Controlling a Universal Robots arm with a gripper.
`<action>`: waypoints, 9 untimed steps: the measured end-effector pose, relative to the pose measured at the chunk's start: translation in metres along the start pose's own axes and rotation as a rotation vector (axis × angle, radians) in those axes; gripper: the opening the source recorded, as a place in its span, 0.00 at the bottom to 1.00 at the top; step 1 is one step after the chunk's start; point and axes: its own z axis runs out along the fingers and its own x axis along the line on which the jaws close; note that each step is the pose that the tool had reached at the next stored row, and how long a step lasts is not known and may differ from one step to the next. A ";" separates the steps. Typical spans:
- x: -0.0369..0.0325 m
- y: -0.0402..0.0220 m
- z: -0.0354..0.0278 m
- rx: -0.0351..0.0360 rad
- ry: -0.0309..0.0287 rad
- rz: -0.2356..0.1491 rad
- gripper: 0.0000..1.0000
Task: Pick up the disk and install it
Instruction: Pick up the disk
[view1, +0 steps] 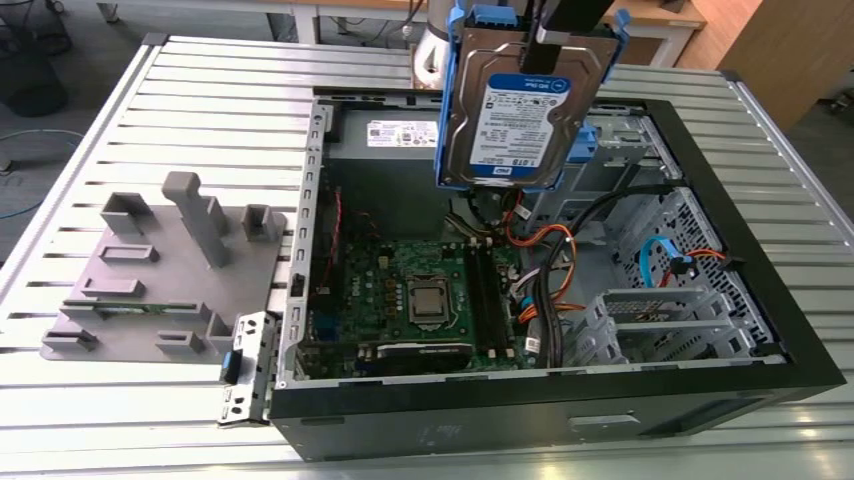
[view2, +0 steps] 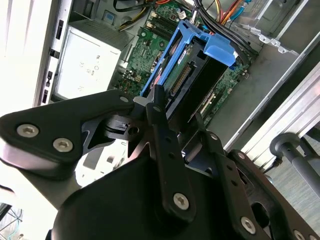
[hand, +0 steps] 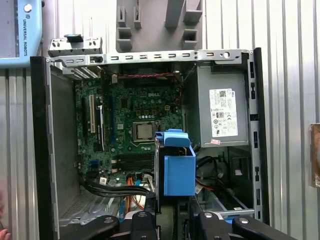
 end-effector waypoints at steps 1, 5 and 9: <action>0.0006 0.0000 0.0000 0.0000 0.0000 0.000 0.35; 0.0048 -0.0002 -0.0002 0.0000 0.0000 0.000 0.35; 0.0115 -0.0005 -0.0004 0.0000 -0.0001 0.000 0.35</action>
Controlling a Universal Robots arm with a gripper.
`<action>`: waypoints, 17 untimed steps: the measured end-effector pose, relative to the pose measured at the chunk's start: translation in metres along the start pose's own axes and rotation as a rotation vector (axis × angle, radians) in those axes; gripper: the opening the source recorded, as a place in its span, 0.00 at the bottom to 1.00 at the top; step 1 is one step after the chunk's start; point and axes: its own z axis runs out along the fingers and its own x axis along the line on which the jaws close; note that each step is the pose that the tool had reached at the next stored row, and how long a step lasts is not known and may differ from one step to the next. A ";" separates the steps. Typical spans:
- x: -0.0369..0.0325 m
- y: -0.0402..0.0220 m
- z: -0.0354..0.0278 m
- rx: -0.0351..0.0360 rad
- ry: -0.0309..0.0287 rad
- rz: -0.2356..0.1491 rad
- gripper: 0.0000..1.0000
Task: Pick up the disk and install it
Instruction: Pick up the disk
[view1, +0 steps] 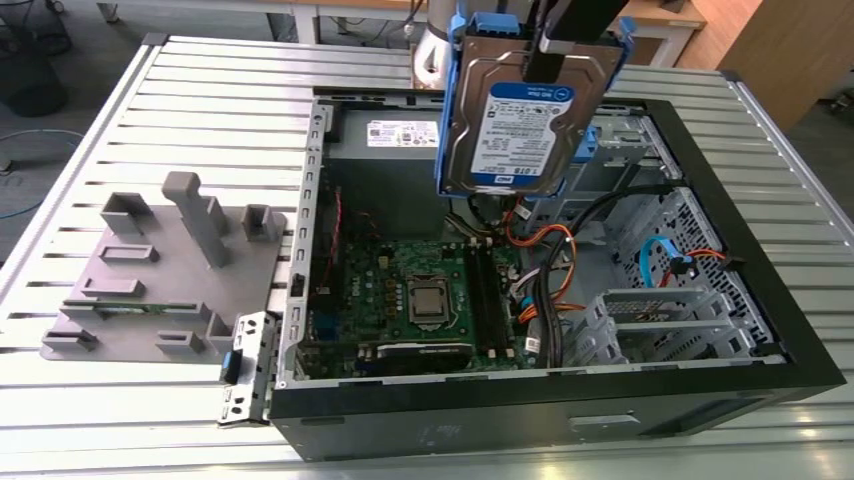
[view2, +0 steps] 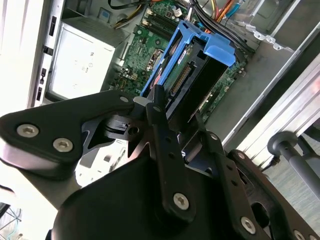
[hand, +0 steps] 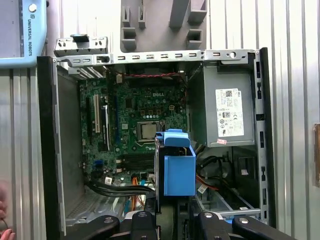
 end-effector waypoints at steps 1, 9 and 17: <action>0.0017 -0.0001 -0.0001 0.0000 0.0001 0.000 0.35; 0.0158 -0.0006 -0.0006 0.0000 0.0000 0.000 0.35; 0.0283 -0.0012 -0.0011 0.0000 0.0001 0.000 0.35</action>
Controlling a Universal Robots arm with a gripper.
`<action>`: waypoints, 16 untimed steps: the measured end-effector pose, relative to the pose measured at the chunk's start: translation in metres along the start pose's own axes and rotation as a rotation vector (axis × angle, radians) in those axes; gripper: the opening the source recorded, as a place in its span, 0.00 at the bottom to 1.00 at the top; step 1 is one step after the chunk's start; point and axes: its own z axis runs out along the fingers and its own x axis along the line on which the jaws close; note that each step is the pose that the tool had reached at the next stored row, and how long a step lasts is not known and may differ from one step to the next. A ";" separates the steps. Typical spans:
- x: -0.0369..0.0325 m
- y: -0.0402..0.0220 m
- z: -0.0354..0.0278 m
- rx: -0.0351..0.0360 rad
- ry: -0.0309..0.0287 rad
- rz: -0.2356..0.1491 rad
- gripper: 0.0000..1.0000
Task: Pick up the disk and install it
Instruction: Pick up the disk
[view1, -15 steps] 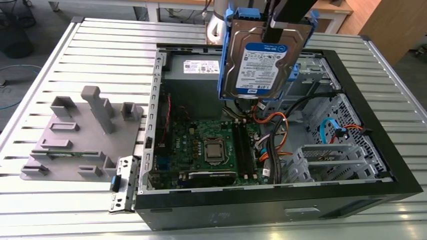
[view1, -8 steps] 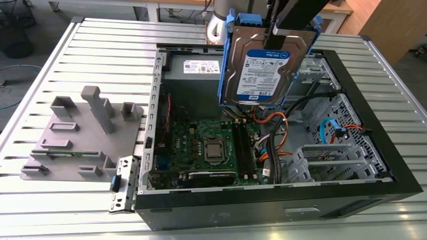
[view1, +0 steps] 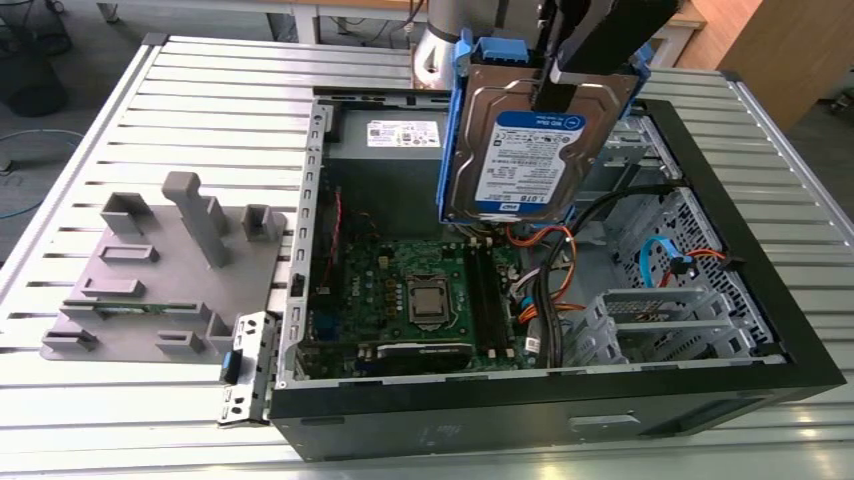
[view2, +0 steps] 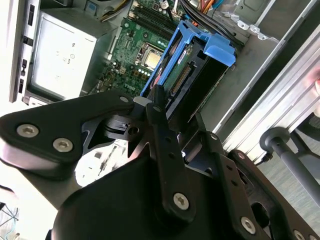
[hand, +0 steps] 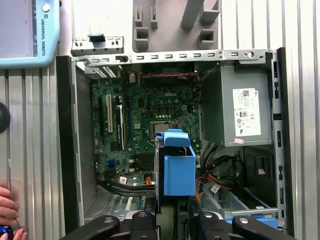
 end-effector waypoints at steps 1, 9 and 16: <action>0.0015 -0.0001 0.0000 0.0000 -0.0001 0.000 0.35; 0.0135 -0.0006 -0.0005 0.0000 -0.0001 0.000 0.35; 0.0180 -0.0007 -0.0007 0.0000 0.0000 0.000 0.35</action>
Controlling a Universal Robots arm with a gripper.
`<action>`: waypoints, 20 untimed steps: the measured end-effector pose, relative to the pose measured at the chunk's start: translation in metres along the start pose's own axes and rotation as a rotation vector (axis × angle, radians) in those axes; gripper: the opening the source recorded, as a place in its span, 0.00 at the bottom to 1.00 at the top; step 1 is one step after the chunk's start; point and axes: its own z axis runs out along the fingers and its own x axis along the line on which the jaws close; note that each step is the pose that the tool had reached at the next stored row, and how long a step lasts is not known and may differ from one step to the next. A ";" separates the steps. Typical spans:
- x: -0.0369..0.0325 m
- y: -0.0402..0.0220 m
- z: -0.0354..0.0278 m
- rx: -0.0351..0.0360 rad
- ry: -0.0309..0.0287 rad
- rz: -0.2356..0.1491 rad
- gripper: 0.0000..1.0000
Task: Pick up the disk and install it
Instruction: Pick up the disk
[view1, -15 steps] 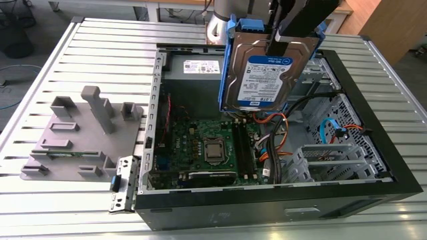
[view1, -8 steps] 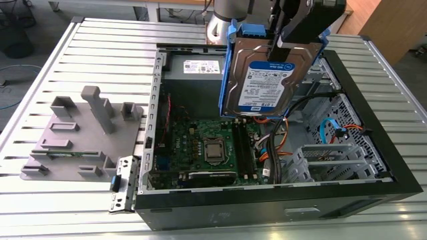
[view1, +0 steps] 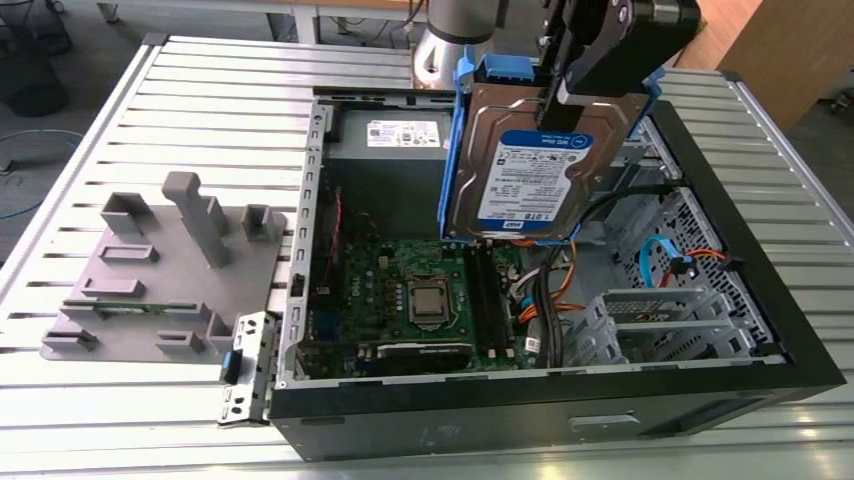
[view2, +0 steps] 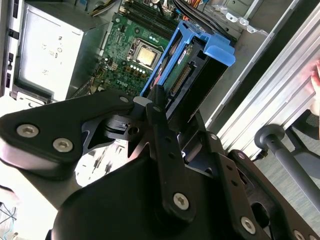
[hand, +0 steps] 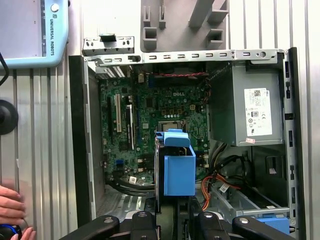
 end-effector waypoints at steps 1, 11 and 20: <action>0.0001 0.0000 0.0000 0.0000 0.0000 0.000 0.35; 0.0016 -0.0001 0.0000 0.0000 -0.0001 0.000 0.35; 0.0082 -0.0011 0.0040 -0.0003 -0.0001 -0.009 0.35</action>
